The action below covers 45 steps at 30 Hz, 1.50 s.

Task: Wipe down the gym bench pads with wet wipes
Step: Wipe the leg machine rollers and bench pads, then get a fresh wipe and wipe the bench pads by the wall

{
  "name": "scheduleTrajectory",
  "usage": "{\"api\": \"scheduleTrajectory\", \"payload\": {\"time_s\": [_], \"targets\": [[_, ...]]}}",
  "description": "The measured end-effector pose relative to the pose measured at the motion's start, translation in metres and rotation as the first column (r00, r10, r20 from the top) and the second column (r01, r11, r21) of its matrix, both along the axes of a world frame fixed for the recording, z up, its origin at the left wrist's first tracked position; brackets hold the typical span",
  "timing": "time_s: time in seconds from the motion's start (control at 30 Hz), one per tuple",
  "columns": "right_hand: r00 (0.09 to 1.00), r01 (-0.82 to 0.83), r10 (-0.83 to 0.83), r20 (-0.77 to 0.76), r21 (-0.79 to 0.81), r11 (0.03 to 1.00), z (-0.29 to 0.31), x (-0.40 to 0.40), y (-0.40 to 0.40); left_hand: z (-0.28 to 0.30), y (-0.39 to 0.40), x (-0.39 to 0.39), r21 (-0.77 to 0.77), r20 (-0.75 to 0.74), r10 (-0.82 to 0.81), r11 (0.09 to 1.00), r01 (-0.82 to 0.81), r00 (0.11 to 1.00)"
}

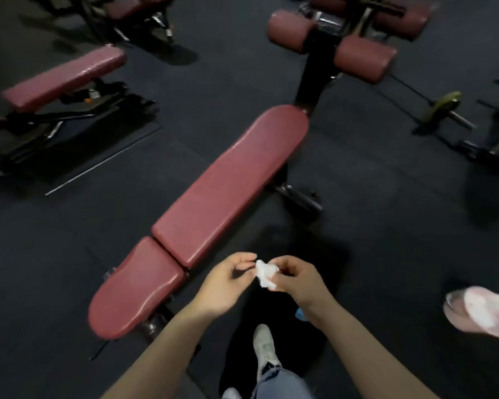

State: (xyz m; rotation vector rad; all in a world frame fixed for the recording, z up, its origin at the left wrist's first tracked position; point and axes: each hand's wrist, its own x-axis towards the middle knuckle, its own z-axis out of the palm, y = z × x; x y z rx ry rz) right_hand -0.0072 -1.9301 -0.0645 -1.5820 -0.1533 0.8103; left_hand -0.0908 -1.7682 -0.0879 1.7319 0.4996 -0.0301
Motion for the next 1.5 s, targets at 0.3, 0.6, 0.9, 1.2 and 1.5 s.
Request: {"api": "scheduleTrajectory", "payload": {"time_s": [0.3, 0.6, 0.9, 1.2, 1.5], "targets": [[0.95, 0.312, -0.313, 0.003, -0.06, 0.948, 0.01, -0.035, -0.119, 0.014, -0.103, 0.03, -0.076, -0.008, -0.377, 0.924, 0.375, 0.926], [0.842, 0.536, -0.539, -0.005, -0.093, 0.839, 0.005, -0.055, -0.276, 0.019, -0.264, 0.068, 0.012, -0.042, -0.692, 0.721, 0.693, 0.721], [0.685, 0.726, -0.705, 0.184, -0.262, 0.636, -0.012, -0.048, -0.502, -0.001, -0.443, 0.13, 0.553, -0.105, -0.83, 0.41, 0.725, 0.548], [0.635, 0.737, -0.71, 0.304, -0.514, 0.439, -0.03, -0.003, -0.668, -0.035, -0.548, 0.213, 0.79, -0.276, -0.817, 0.108, 0.604, 0.507], [0.6, 0.718, -0.762, 0.244, -0.584, 0.379, -0.071, 0.121, -0.768, -0.066, -0.643, 0.355, 0.781, -0.332, -0.815, 0.045, 0.622, 0.475]]}}
